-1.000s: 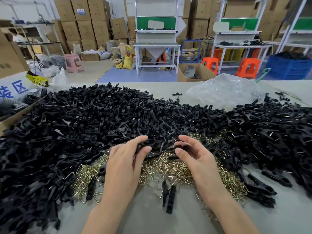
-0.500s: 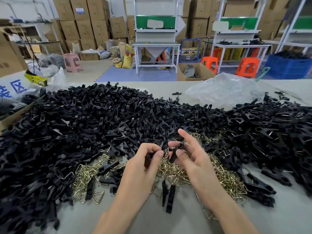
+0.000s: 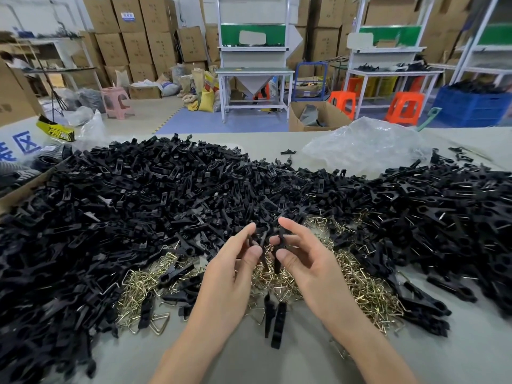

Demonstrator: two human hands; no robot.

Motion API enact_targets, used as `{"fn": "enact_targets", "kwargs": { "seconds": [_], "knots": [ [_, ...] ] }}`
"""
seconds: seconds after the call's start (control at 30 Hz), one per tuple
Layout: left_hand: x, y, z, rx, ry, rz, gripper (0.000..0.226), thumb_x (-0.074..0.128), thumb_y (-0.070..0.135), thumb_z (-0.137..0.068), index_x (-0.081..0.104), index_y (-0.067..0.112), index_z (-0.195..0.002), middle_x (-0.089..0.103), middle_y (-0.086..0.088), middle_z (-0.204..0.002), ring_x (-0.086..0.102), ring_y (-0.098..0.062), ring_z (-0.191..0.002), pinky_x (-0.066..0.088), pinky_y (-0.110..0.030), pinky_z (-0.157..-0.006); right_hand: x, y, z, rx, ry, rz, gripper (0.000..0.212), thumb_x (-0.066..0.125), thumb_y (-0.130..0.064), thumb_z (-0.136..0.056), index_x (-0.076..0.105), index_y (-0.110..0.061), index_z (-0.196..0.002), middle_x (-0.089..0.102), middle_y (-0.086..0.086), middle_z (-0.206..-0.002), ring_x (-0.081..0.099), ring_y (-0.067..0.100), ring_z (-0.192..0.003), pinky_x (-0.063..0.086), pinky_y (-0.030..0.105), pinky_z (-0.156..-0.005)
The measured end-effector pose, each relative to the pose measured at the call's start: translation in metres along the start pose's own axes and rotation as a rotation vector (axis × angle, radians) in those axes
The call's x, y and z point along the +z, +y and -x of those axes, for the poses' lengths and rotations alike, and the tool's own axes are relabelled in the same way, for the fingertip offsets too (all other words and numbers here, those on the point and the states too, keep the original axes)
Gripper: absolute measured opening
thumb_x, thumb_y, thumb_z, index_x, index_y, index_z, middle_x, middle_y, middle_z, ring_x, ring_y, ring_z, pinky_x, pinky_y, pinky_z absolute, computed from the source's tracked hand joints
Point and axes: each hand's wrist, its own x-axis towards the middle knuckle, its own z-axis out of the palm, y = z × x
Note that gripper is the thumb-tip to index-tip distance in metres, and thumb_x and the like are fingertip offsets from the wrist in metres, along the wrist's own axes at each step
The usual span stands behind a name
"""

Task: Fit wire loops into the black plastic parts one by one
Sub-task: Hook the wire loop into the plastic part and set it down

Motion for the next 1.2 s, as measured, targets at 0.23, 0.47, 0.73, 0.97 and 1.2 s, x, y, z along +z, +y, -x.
{"fn": "enact_targets", "kwargs": {
  "seconds": [0.23, 0.47, 0.73, 0.97, 1.2],
  "knots": [
    [0.004, -0.002, 0.001, 0.017, -0.057, -0.011, 0.044, 0.046, 0.024, -0.104, 0.046, 0.026, -0.148, 0.060, 0.027, -0.112, 0.054, 0.017, -0.107, 0.038, -0.002, -0.086, 0.000, -0.004, -0.001, 0.019, -0.013, -0.005, 0.050, 0.071, -0.010, -0.092, 0.058, -0.039, -0.130, 0.075, -0.016, -0.101, 0.070, 0.000, -0.096, 0.051, 0.009, -0.083],
    [0.002, -0.002, 0.000, 0.011, 0.006, -0.020, 0.039, 0.049, 0.029, -0.102, 0.053, 0.033, -0.140, 0.063, 0.028, -0.097, 0.058, 0.016, -0.098, 0.039, -0.001, -0.082, -0.001, -0.005, -0.001, 0.051, -0.013, -0.047, 0.046, 0.071, -0.008, -0.092, 0.061, -0.033, -0.129, 0.078, -0.010, -0.100, 0.071, 0.002, -0.085, 0.052, 0.013, -0.081],
    [0.002, -0.003, 0.001, -0.032, 0.010, 0.036, 0.033, 0.055, 0.034, -0.098, 0.055, 0.049, -0.127, 0.068, 0.029, -0.097, 0.063, 0.010, -0.092, 0.041, -0.002, -0.078, -0.001, -0.006, -0.001, 0.072, -0.020, -0.073, 0.036, 0.072, -0.006, -0.090, 0.068, -0.026, -0.120, 0.078, -0.005, -0.100, 0.071, 0.006, -0.084, 0.054, 0.018, -0.078],
    [0.004, -0.004, 0.000, -0.080, 0.018, 0.174, 0.020, 0.060, 0.022, -0.099, 0.065, 0.037, -0.111, 0.074, 0.014, -0.091, 0.068, -0.007, -0.085, 0.050, -0.012, -0.072, -0.002, -0.011, 0.000, 0.101, -0.034, -0.113, 0.033, 0.073, -0.003, -0.088, 0.071, -0.020, -0.117, 0.078, -0.004, -0.101, 0.070, 0.005, -0.082, 0.054, 0.018, -0.077],
    [0.003, -0.002, 0.000, -0.081, 0.005, 0.222, 0.017, 0.061, 0.024, -0.098, 0.068, 0.035, -0.109, 0.075, 0.007, -0.090, 0.069, -0.013, -0.083, 0.055, -0.026, -0.074, -0.002, -0.013, 0.000, 0.108, -0.030, -0.147, 0.033, 0.072, -0.001, -0.088, 0.072, -0.017, -0.116, 0.079, 0.000, -0.099, 0.069, 0.004, -0.077, 0.054, 0.018, -0.076]
  ]
}}
